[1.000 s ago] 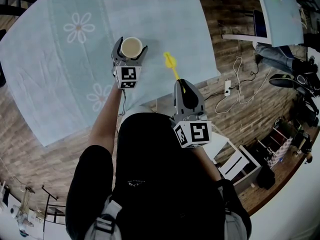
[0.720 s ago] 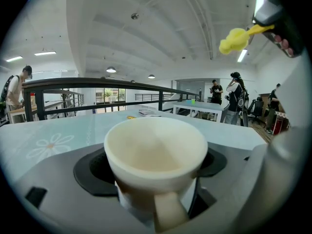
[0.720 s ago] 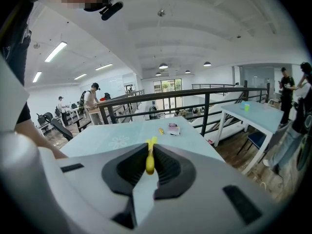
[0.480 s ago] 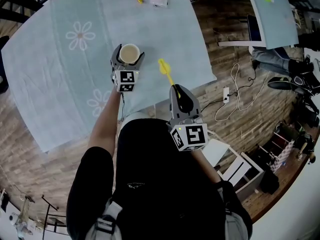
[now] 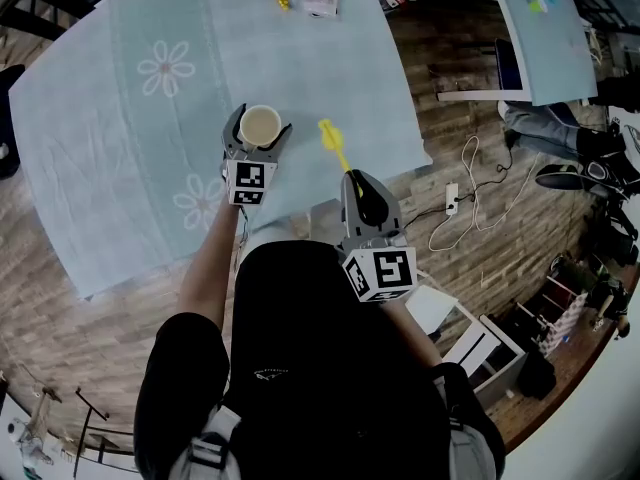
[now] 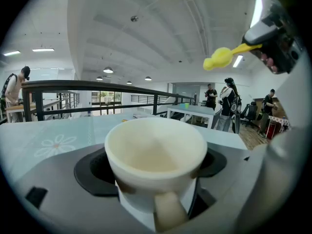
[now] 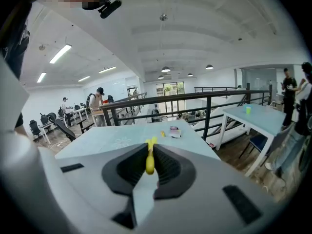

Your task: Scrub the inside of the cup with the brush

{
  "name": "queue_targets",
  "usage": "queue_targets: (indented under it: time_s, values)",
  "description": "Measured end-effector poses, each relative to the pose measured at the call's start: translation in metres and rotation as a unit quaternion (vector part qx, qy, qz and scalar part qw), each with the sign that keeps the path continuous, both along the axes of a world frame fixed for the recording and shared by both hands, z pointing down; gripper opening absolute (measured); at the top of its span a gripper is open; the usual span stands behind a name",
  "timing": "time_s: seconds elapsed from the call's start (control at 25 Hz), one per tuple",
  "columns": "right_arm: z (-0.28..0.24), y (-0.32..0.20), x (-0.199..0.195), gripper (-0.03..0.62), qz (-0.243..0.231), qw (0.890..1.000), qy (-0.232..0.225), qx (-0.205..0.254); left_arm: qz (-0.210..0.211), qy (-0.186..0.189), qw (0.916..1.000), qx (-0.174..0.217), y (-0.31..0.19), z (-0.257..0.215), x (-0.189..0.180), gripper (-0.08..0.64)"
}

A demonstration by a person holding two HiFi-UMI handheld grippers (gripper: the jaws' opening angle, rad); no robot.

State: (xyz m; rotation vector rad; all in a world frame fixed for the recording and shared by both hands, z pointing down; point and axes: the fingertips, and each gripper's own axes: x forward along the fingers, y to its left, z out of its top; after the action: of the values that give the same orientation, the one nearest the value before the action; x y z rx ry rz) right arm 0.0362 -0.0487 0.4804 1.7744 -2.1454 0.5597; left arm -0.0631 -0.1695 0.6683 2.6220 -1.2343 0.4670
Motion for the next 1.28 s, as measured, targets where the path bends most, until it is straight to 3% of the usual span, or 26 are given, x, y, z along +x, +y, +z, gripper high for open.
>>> queue_targets:
  time_s: [0.2,0.76,1.04,1.28]
  values:
    - [-0.007,-0.003,-0.003,0.038,-0.012,1.0,-0.002,0.016,0.002,0.012,0.9995,0.03,0.023,-0.04,0.003,0.43]
    - [-0.053,-0.021,-0.016,0.038,-0.083,0.994,-0.009,0.068,0.038,-0.02,0.9944,0.096,0.058,-0.143,-0.007,0.43]
    - [-0.092,-0.033,-0.049,0.038,-0.173,0.982,-0.013,0.072,0.024,-0.05,0.9931,0.104,0.062,-0.165,-0.018,0.43]
    - [-0.105,-0.022,-0.085,0.038,-0.264,0.964,0.015,0.039,0.003,-0.077,0.9914,0.106,0.055,-0.176,-0.034,0.43]
